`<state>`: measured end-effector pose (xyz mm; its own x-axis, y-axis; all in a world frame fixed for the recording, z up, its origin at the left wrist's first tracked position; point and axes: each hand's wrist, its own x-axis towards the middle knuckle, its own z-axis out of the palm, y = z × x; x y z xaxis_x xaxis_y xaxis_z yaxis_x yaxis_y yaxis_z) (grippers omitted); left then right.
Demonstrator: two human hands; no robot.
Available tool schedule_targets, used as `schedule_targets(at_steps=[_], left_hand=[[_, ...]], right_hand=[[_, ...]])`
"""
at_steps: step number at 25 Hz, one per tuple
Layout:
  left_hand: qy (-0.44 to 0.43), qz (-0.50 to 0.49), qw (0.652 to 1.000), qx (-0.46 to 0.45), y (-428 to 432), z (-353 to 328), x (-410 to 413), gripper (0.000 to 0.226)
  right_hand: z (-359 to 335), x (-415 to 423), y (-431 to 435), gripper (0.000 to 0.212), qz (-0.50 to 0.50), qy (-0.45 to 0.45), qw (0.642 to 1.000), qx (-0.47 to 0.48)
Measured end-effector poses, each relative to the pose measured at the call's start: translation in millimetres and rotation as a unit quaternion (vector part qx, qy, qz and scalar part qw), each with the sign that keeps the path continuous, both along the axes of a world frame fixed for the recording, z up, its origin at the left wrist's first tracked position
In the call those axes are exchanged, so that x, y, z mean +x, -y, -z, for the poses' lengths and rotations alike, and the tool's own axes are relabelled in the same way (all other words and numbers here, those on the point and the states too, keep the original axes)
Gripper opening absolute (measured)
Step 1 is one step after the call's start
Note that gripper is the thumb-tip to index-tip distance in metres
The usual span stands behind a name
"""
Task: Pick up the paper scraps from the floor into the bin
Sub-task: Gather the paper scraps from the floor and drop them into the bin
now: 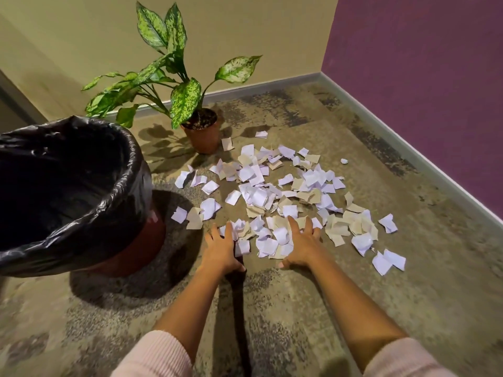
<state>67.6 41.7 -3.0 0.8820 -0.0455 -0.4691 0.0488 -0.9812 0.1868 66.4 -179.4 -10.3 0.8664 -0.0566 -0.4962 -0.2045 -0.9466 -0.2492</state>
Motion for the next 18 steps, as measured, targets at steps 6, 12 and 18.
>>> schedule_targets(at_steps=[6,12,18], left_hand=[[0.025,0.054,0.997,-0.053,6.2,10.7,23.4,0.128],[0.022,0.086,0.990,-0.113,29.0,11.5,42.0,0.122],[0.064,0.100,0.989,-0.084,36.9,17.0,44.8,0.071]], right_hand=[[12.1,18.2,0.8,0.135,-0.030,-0.023,0.999,-0.001],[14.0,31.3,-20.0,0.130,-0.084,-0.013,0.996,0.034],[20.8,31.1,-32.3,0.094,-0.084,0.034,0.993,0.081]])
